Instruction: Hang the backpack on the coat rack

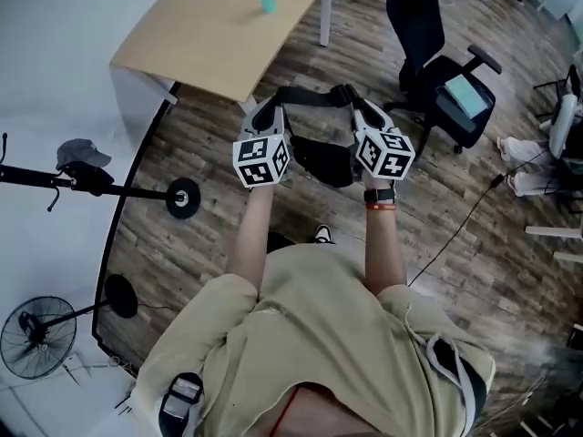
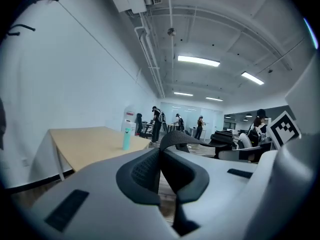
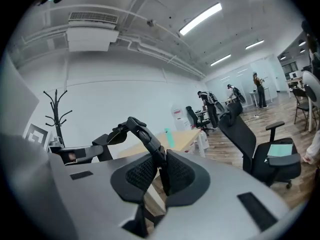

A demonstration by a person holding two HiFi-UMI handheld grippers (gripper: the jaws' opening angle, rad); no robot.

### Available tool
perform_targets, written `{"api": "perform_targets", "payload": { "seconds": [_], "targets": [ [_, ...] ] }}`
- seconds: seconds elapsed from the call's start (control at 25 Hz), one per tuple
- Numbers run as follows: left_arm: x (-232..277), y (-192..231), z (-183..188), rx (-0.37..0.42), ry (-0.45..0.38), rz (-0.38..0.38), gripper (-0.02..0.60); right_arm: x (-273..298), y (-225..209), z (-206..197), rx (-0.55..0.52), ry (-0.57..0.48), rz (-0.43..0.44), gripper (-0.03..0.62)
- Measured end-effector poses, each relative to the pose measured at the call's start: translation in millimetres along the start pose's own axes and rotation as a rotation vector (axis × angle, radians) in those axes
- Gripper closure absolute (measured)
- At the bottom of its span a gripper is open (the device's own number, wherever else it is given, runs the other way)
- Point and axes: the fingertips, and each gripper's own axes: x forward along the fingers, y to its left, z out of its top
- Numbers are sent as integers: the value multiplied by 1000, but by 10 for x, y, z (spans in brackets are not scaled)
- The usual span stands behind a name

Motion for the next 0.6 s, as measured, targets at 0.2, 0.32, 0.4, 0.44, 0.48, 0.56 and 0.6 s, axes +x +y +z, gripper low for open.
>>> {"api": "perform_targets", "payload": {
  "seconds": [0.2,0.32,0.4,0.44,0.48,0.56,0.6],
  "targets": [
    [-301,490,-29,-28,-7,128,555,380,461,-135,-10,59,121,528],
    [-529,830,-13,-40,-23,203,555,612,820,-230,-21,88,201,528],
    [-701,1076,10,-46,-36,252,555,768,1111,-308,-27,109,257,528],
    [-801,1220,29,-50,-42,278,555,850,1283,-349,-30,121,285,528],
    [-912,1386,49,-54,-48,304,555,935,1478,-394,-30,135,314,528],
    [-1172,1776,89,-68,-61,353,555,1108,1937,-500,-36,163,369,529],
    [-1323,1990,110,-77,-69,376,555,1185,2193,-558,-44,175,393,528]
  ]
}}
